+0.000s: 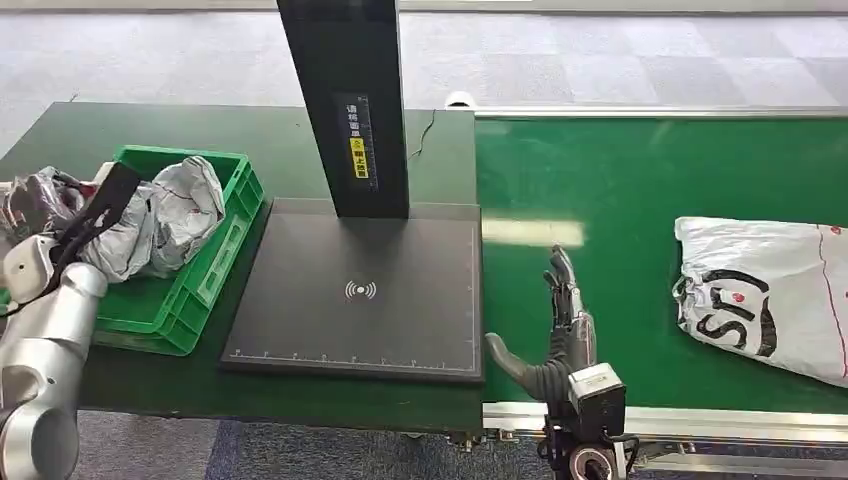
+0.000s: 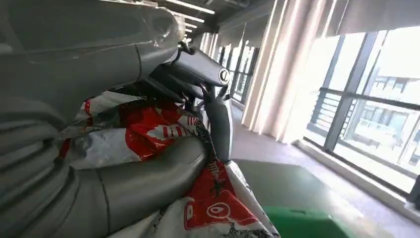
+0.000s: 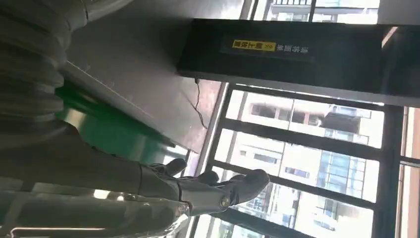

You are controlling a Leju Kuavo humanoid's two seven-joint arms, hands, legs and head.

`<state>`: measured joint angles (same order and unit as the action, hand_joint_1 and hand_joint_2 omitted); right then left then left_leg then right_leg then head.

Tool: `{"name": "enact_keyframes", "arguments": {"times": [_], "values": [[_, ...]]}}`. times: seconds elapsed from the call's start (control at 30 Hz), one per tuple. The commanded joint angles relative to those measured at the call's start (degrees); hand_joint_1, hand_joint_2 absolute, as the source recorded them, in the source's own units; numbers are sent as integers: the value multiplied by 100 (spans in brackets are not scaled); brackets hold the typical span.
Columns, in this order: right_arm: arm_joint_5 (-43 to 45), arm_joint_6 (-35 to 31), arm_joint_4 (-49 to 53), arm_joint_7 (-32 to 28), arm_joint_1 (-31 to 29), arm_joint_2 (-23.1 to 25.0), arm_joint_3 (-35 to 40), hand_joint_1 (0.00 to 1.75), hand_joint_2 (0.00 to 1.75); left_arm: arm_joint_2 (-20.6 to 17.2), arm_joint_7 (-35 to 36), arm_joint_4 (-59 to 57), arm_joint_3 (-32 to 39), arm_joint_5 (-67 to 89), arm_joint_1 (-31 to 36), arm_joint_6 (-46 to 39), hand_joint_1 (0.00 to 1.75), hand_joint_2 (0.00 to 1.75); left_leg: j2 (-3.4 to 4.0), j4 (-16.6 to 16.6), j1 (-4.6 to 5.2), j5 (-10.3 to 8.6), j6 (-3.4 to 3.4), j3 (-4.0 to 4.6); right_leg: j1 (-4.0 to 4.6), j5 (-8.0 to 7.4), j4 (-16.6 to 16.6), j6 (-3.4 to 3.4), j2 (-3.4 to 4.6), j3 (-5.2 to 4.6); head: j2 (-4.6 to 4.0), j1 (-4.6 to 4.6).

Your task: Moved the parcel from conveyor to table for the left to box.

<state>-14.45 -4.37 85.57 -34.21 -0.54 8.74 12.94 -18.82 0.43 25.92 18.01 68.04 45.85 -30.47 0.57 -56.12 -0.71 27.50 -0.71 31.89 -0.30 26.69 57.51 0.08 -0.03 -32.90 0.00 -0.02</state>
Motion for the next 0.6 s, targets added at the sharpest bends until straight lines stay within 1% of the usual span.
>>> {"name": "enact_keyframes", "arguments": {"times": [0.03,0.07,0.17,0.23,0.37,0.6], "values": [[-39,9,-26,35,-2,-61,-133,0,175,327,-1087,-829,890,-954,594,1121,0,175,-19,-2,-2,-3,2,3,2,2,0,1,-17,3,0,0],[-48,11,-36,35,-7,-55,-140,0,175,341,-1106,-810,905,-997,623,1265,0,175,-29,-1,-3,-7,3,7,4,0,-3,1,-25,3,0,0],[-49,12,-41,35,-12,-51,-139,0,175,344,-1083,-805,896,-990,643,1276,0,175,-30,-1,-5,-7,4,5,5,0,-4,2,-25,4,0,2],[-63,15,-55,40,-18,-41,-133,0,175,357,-1181,-771,933,-1062,639,1222,0,175,-15,-1,-2,-3,3,2,2,0,-2,2,-12,3,0,0],[-70,18,-74,43,-28,-37,-125,0,175,369,-1283,-760,1001,-1170,649,1288,0,175,-25,3,-3,-5,6,0,4,0,-8,3,-20,11,0,2],[-70,17,-90,43,-38,-34,-125,0,175,372,-1357,-742,1035,-1231,640,1305,0,175,-18,1,-2,-4,3,2,2,-1,-3,1,-12,4,0,0]]}}
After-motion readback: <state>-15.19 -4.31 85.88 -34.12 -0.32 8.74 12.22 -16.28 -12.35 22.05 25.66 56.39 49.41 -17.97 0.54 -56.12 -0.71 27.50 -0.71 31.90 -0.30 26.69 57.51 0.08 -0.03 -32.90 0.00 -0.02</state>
